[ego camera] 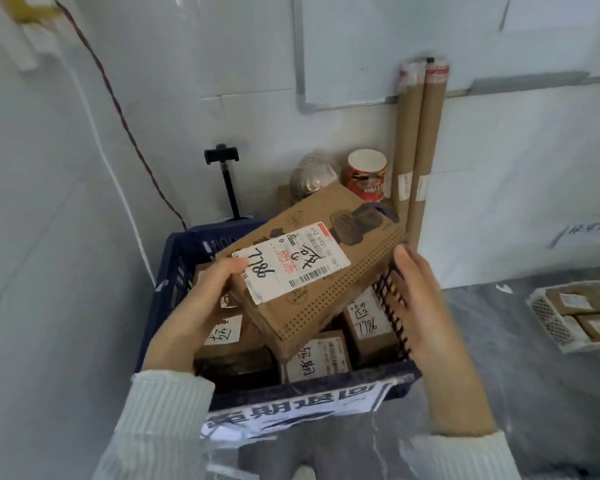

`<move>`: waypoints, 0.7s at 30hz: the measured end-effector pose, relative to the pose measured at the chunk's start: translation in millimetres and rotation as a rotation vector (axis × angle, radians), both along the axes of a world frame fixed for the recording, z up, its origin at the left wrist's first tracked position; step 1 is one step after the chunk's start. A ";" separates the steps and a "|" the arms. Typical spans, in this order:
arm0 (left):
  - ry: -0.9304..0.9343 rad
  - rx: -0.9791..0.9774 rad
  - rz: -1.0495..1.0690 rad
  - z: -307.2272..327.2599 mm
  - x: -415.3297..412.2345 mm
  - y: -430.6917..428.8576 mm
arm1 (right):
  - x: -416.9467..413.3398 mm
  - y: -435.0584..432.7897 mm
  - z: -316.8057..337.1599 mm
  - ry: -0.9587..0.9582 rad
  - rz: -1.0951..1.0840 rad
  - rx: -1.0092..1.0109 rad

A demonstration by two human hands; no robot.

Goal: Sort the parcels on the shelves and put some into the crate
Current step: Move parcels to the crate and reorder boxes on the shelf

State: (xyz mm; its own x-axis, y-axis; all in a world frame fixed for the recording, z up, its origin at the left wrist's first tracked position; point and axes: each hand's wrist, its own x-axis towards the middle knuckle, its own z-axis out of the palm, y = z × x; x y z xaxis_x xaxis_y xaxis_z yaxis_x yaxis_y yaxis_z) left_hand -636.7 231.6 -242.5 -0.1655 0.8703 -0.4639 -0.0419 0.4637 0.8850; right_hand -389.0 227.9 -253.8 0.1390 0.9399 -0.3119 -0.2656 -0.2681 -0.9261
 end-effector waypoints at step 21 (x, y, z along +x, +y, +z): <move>0.053 -0.268 -0.270 -85.6 10.1 68.9 | 28.2 47.5 -49.1 -0.886 0.344 -0.376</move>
State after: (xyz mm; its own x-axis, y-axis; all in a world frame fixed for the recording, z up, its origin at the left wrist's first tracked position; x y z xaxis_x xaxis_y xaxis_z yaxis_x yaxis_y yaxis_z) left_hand -626.6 300.5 -328.1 0.0230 0.7347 -0.6780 0.1564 0.6671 0.7283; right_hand -360.8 275.4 -302.8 0.2040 0.8350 -0.5109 0.6200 -0.5141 -0.5927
